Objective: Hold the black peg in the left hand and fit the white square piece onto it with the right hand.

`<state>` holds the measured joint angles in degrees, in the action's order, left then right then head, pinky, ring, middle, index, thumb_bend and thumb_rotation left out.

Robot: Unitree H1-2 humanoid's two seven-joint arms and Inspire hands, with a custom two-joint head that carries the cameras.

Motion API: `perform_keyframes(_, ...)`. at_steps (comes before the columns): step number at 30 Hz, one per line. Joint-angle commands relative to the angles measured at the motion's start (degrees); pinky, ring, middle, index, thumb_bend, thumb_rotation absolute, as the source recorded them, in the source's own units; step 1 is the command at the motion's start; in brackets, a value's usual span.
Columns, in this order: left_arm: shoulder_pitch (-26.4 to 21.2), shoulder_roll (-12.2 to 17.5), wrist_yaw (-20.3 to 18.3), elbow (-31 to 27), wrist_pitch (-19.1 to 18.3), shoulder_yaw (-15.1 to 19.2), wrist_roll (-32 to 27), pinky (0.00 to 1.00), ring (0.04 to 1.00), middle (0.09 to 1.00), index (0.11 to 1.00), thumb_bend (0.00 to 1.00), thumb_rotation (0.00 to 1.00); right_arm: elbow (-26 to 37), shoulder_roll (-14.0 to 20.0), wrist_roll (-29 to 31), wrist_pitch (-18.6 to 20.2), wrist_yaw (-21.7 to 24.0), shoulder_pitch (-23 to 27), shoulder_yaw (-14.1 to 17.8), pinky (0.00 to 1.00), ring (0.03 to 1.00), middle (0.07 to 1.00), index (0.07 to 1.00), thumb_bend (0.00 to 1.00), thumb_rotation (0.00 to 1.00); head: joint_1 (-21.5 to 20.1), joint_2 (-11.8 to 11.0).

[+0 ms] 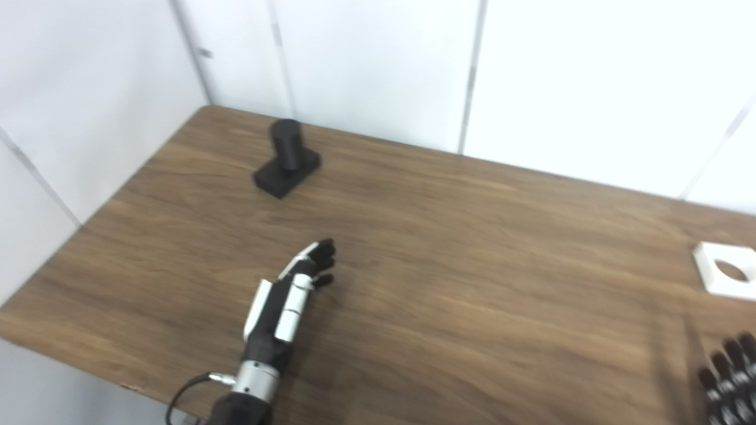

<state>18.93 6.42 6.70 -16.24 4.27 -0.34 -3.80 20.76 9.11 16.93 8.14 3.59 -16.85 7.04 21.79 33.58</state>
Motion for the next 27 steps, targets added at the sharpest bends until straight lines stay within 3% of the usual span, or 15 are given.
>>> perform_keyframes(1,0.1,-6.3,1.4,0.0,1.3,-0.9,1.6,0.84,0.876,0.878,0.855,0.65,0.94,0.1,0.9,-0.1,-2.6,1.0,1.1,0.8,1.00,1.000,0.989,0.983,0.63,1.00,0.5,-0.2)
perform_keyframes(4,0.2,-6.2,2.4,-0.1,0.9,-1.9,2.2,0.84,0.879,0.878,0.852,0.66,0.95,-0.4,0.8,0.0,-2.9,1.2,1.1,1.3,1.00,0.977,0.955,0.923,0.54,1.00,1.1,-0.7)
perform_keyframes(14,1.2,-4.9,4.2,-0.8,0.9,-4.1,5.0,0.86,0.885,0.885,0.862,0.58,0.97,-0.5,0.7,-0.8,-3.9,2.1,0.2,1.9,0.89,0.914,0.901,0.868,0.58,1.00,0.8,-1.7)
perform_keyframes(17,1.6,-4.7,4.7,-1.4,0.2,-4.3,6.7,0.85,0.881,0.872,0.848,0.55,0.86,-0.3,0.9,-1.1,-4.0,2.5,-0.2,1.8,0.86,0.898,0.891,0.856,0.61,1.00,0.5,-1.7)
perform_keyframes(19,1.8,-4.8,4.9,-2.1,0.6,-4.4,6.9,0.86,0.883,0.864,0.836,0.49,0.67,-0.1,1.0,-1.3,-4.1,2.5,-0.6,1.8,0.85,0.889,0.880,0.843,0.64,1.00,0.4,-1.9)
perform_keyframes(20,1.7,-4.6,5.6,-2.8,0.8,-4.4,9.0,0.87,0.886,0.864,0.835,0.47,0.62,0.0,0.9,-1.4,-4.0,2.5,-0.7,1.9,0.85,0.888,0.879,0.840,0.64,1.00,0.4,-1.9)
perform_keyframes(21,1.6,-4.4,6.0,-4.4,-0.3,-4.3,11.7,0.85,0.874,0.856,0.830,0.44,0.55,0.0,1.1,-1.4,-4.1,2.5,-0.8,2.0,0.84,0.883,0.877,0.841,0.64,1.00,0.2,-1.9)
perform_keyframes(27,-2.5,-1.7,5.3,-15.1,-11.6,-1.2,19.5,0.77,0.852,0.858,0.849,0.48,0.44,-0.1,0.9,-1.8,-4.3,2.4,-1.3,2.1,0.84,0.878,0.871,0.836,0.70,0.98,-0.3,-2.0)
